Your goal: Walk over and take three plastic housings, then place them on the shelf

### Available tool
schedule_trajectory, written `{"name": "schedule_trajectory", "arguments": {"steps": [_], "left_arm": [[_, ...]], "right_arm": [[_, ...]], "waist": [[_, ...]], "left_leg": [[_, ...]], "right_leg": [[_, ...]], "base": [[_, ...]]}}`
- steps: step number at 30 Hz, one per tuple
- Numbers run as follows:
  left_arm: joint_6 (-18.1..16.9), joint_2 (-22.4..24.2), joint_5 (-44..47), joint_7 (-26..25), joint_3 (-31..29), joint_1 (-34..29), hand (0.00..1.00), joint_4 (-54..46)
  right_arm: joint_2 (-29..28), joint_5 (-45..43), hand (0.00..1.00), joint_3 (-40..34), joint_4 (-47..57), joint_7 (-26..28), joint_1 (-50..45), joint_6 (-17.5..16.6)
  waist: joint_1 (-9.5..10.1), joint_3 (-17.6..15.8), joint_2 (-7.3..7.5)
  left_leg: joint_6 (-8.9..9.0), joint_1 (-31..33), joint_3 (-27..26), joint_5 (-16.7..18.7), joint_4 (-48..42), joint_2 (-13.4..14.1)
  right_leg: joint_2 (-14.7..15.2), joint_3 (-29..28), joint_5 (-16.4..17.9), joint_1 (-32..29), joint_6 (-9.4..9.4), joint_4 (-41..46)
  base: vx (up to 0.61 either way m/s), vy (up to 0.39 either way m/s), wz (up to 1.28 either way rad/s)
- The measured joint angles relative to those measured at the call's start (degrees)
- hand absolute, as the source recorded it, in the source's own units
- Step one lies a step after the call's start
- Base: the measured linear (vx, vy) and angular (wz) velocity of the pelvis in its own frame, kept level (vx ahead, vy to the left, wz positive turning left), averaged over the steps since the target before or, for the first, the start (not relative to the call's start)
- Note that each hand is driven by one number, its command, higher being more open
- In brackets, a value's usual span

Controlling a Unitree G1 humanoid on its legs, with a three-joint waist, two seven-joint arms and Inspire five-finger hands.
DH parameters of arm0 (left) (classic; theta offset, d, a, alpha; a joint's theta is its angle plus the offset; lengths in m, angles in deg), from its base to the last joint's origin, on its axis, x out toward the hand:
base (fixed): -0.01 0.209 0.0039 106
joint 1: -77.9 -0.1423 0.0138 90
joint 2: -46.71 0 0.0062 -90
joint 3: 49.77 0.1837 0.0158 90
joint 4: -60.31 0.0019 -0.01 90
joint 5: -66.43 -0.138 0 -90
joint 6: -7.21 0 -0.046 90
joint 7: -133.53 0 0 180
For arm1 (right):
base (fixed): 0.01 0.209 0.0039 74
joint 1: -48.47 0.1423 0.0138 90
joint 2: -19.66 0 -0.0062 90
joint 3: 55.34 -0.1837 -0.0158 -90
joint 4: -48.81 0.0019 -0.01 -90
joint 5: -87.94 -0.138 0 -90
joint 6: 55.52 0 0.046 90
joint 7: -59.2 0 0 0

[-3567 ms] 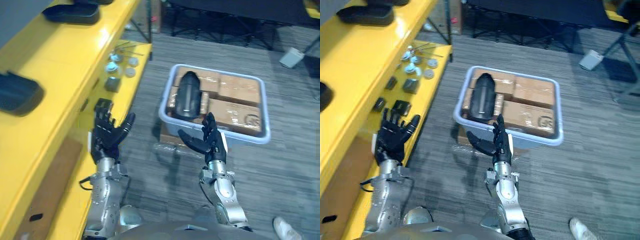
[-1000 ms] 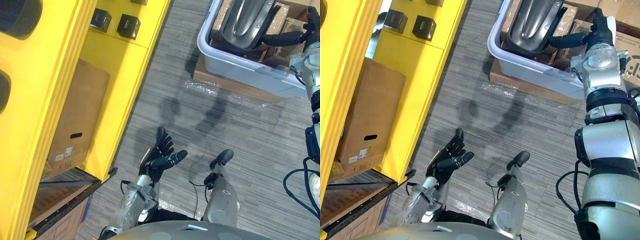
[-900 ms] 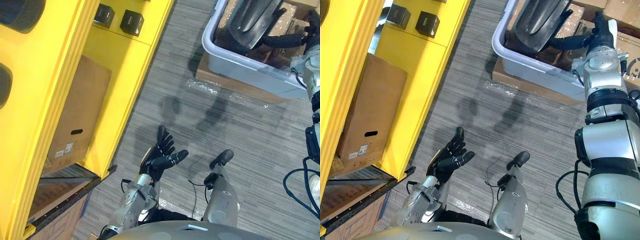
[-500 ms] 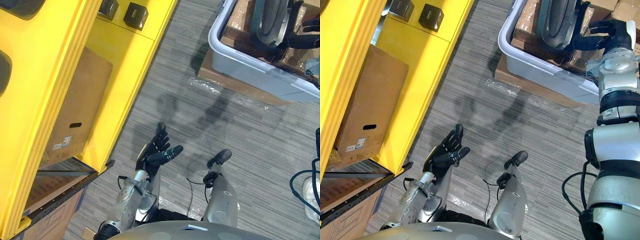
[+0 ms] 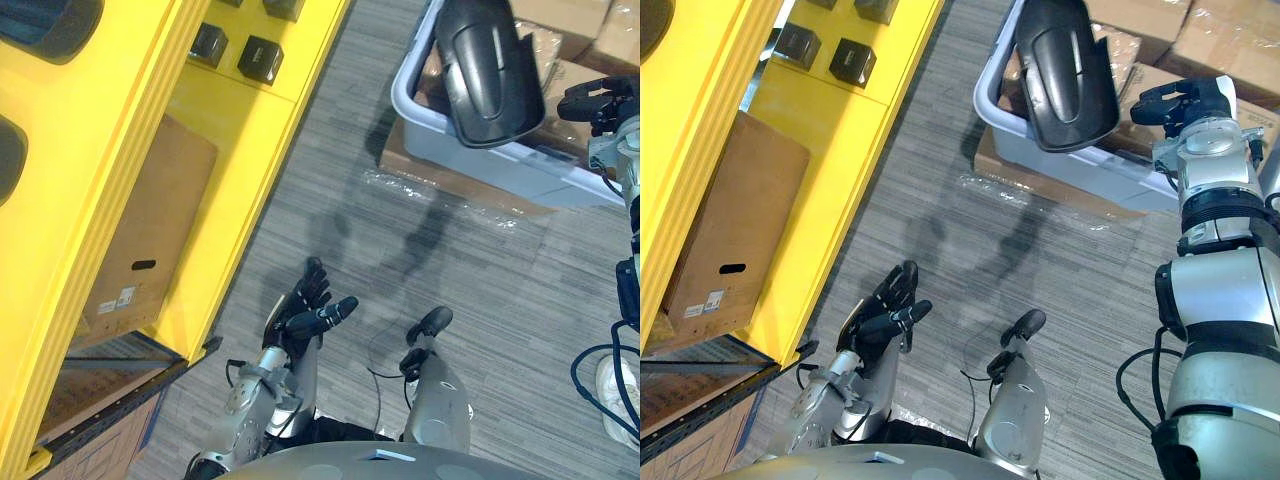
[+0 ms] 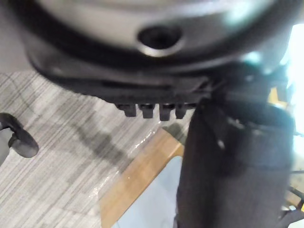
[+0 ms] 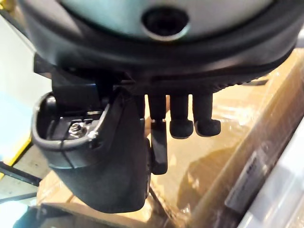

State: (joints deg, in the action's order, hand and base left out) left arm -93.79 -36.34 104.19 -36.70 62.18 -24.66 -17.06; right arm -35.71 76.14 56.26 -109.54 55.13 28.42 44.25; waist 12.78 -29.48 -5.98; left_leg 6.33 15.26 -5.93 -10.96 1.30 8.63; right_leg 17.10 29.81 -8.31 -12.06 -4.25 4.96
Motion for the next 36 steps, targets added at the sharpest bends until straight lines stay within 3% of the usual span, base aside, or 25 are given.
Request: {"name": "schedule_trajectory", "arguments": {"steps": [5,11,12,16,19,23,29,36], "left_arm": [[0.0,-0.32,-0.22,-0.56,-0.09,-1.14,1.0,-2.07],[-0.58,-1.47,-5.39,-1.53,-0.3,0.06,1.0,-6.56],[-0.63,-1.9,-6.05,-1.68,-0.37,1.64,1.0,-8.68],[-0.26,-2.87,-6.36,-2.93,-0.44,10.93,1.0,-12.04],[-0.2,-3.21,-7.71,-7.3,-0.61,19.84,1.0,-12.02],[-0.79,-3.01,-12.65,-14.95,-1.17,29.11,1.0,-11.79],[-3.14,-1.42,-16.35,-24.45,-5.07,31.45,1.0,-10.37],[-5.52,0.95,-18.09,-28.15,-5.21,33.12,1.0,-7.11]], "right_arm": [[0.04,0.26,0.0,-0.86,2.83,-1.44,-0.01,-0.02],[-0.14,3.26,0.0,-3.27,8.63,-7.86,-1.71,-1.99],[-0.71,4.86,1.0,-3.69,9.07,-8.82,-1.72,-2.61],[-4.42,5.23,1.0,-5.55,9.45,-11.01,-2.34,-3.64],[-9.51,7.24,1.0,-6.64,9.81,-11.9,-4.16,-7.97],[-13.81,9.66,1.0,-7.42,12.78,-14.43,-4.17,-12.49],[-17.24,11.59,1.0,-9.55,13.08,-20.08,-4.1,-15.87],[-19.43,12.77,1.0,-9.53,12.81,-24.09,-3.99,-16.4]], "waist": [[-1.4,-0.09,1.14],[-2.51,-0.08,1.77],[-2.96,-0.05,1.88],[-3.95,0.16,2.7],[-5.02,0.3,3.89],[-5.5,0.35,4.09],[-5.12,0.33,4.13],[-3.77,0.28,4.22]], "left_leg": [[0.12,-2.85,-0.98,-1.77,3.49,0.17],[0.17,-4.72,-2.33,-1.73,3.5,0.27],[0.18,-4.78,-2.41,-1.74,3.5,0.28],[0.22,-4.97,-3.33,-1.79,3.51,0.47],[0.35,-4.97,-3.51,-1.86,3.5,0.89],[0.4,-3.27,-4.14,-1.86,3.48,1.0],[0.35,-0.59,-3.74,-1.78,2.73,0.96],[0.28,4.07,-1.92,0.43,-2.06,1.05]], "right_leg": [[-0.28,-0.6,0.19,0.5,-0.85,0.08],[-0.39,-2.16,0.04,1.35,-1.04,0.08],[-0.41,-2.23,-0.01,1.36,-1.11,0.07],[-0.71,-3.08,-0.28,1.2,-1.48,-0.38],[-1.2,-3.4,-0.39,1.02,-1.55,-0.66],[-1.56,-4.09,-1.19,-0.97,-1.45,-1.52],[-1.68,-4.26,-1.75,-2.72,-1.41,-2.04],[-1.57,-3.95,-1.73,-4.27,-1.41,-1.98]], "base": [[-0.02,-0.033,-0.1],[0.01,-0.024,-0.1],[-0.01,-0.03,-0.04],[-0.01,-0.024,-0.1],[0.0,-0.038,-0.08],[0.01,-0.041,-0.09],[0.04,-0.014,0.03],[0.0,-0.018,0.08]]}}
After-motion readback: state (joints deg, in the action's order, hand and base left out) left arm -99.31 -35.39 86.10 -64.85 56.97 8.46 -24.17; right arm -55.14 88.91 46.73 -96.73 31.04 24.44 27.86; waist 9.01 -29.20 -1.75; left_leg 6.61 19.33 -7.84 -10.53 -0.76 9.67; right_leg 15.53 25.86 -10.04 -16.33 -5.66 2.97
